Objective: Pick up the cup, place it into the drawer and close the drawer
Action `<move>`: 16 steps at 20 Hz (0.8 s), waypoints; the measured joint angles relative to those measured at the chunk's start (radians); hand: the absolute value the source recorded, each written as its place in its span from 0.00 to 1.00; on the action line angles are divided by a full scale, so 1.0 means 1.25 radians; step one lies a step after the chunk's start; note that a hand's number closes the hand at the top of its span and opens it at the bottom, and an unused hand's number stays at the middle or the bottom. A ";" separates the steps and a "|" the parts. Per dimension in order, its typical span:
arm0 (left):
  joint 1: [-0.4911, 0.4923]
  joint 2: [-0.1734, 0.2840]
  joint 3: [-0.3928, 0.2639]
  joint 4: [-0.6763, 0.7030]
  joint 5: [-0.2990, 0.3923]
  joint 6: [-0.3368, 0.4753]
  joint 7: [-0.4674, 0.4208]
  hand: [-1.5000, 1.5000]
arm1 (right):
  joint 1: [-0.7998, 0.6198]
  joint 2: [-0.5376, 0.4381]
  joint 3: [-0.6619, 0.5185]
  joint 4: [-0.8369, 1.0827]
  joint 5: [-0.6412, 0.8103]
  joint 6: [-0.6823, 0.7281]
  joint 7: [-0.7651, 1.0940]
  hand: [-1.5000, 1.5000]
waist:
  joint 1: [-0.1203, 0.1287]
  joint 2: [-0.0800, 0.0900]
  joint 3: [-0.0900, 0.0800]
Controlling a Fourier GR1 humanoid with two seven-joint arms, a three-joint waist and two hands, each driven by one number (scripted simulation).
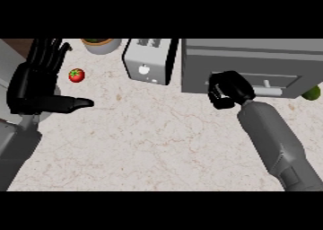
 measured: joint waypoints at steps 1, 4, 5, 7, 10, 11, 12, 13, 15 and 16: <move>0.003 -0.001 0.001 -0.002 -0.001 -0.003 0.000 0.00 | -0.020 -0.010 -0.013 0.029 -0.008 0.003 -0.019 1.00 | 0.003 0.001 0.000; 0.009 0.001 0.007 0.001 0.000 -0.023 -0.006 0.00 | -0.058 -0.016 -0.037 0.094 -0.025 0.022 -0.051 1.00 | 0.008 -0.001 -0.001; 0.014 -0.001 0.009 0.004 0.001 -0.031 -0.010 0.00 | -0.062 -0.013 -0.042 0.114 -0.030 0.023 -0.059 1.00 | 0.008 -0.001 -0.001; 0.014 -0.003 0.010 0.006 0.003 -0.044 -0.011 0.00 | -0.075 -0.019 -0.054 0.140 -0.042 0.046 -0.076 1.00 | 0.012 -0.001 -0.001; 0.017 -0.001 0.013 0.008 0.010 -0.069 -0.010 0.00 | -0.088 -0.027 -0.064 0.167 -0.052 0.073 -0.102 1.00 | 0.016 -0.002 -0.003; 0.017 -0.005 0.011 0.008 0.008 -0.071 -0.015 0.00 | -0.089 -0.032 -0.065 0.172 -0.055 0.082 -0.115 1.00 | 0.019 -0.002 -0.003; 0.017 -0.004 0.011 0.008 0.009 -0.076 -0.012 0.00 | -0.091 -0.035 -0.067 0.177 -0.058 0.090 -0.124 1.00 | 0.020 -0.002 -0.003; 0.017 -0.005 0.011 0.005 0.011 -0.080 -0.011 0.00 | -0.091 -0.039 -0.070 0.180 -0.061 0.096 -0.133 1.00 | 0.023 -0.002 -0.004; 0.019 -0.010 0.008 0.002 0.012 -0.082 -0.010 0.00 | -0.091 -0.043 -0.077 0.185 -0.068 0.105 -0.151 1.00 | 0.026 -0.002 -0.004; 0.023 -0.013 0.005 0.000 0.010 -0.083 -0.011 0.00 | -0.090 -0.045 -0.080 0.187 -0.072 0.106 -0.160 1.00 | 0.028 -0.001 -0.004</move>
